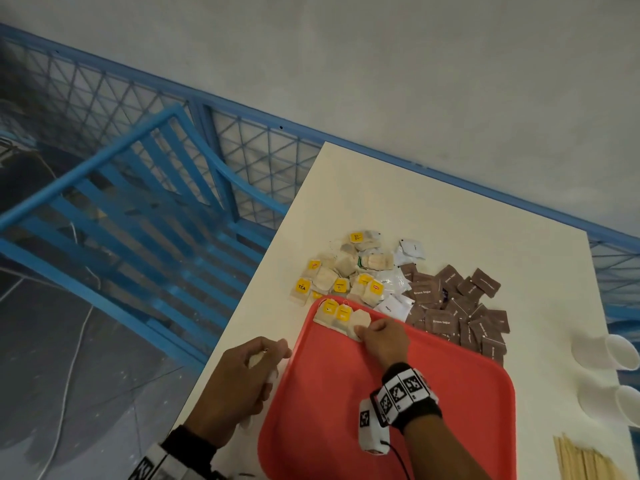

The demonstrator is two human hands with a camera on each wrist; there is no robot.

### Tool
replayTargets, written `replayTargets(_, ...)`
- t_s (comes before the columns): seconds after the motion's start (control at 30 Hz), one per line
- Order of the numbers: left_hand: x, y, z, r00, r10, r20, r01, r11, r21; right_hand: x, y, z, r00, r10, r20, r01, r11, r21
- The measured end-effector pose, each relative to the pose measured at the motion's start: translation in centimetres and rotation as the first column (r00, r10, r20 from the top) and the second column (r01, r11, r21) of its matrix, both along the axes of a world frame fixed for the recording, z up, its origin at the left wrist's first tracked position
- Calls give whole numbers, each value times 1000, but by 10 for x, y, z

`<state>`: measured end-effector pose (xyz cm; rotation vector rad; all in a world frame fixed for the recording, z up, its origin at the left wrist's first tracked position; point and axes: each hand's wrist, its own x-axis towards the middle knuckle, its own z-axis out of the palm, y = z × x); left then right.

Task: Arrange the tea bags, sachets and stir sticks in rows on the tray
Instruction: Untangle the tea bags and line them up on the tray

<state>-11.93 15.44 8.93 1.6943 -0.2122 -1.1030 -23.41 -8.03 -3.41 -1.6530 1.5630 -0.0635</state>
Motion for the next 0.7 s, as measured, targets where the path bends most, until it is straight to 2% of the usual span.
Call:
replayTargets(0.1, 2, 0, 3, 991, 44, -126, -50, 998, -44, 3, 0, -2, 999, 38, -20, -38, 999, -1)
replayTargets(0.2, 2, -6, 7, 941, 126, -315, -156, 985, -75, 1, 1, 10, 997, 72, -3, -72, 997, -32)
replayTargets(0.27, 2, -10, 10, 892, 130, -433, -201, 972, -124, -2, 4, 29, 993, 77, 86, -70, 994, -82)
replayTargets(0.33, -1, -16, 15, 846, 107, -522, -224, 960, -166, -9, 12, 59, 968, 141, 209, -119, 986, -117)
replayTargets(0.43, -10, -27, 18, 810, 75, -582, -232, 952, -200, -27, 33, 117, 852, 359, 380, -311, 933, -183)
replayTargets(0.5, -18, -35, 19, 812, 38, -582, -194, 959, -208, -39, 47, 151, 730, 528, 434, -436, 848, -300)
replayTargets(0.53, -24, -40, 21, 811, 15, -585, -170, 963, -210, -46, 52, 162, 660, 641, 392, -507, 765, -398)
replayTargets(0.6, -38, -50, 29, 783, -13, -622, -151, 966, -210, -59, 56, 171, 520, 828, 208, -654, 543, -527)
replayTargets(0.63, -45, -53, 33, 761, -22, -648, -150, 966, -210, -64, 56, 171, 477, 867, 144, -699, 474, -536)
replayTargets(0.7, -58, -58, 35, 746, -53, -664, -120, 970, -212, -72, 52, 170, 451, 885, 118, -714, 437, -546)
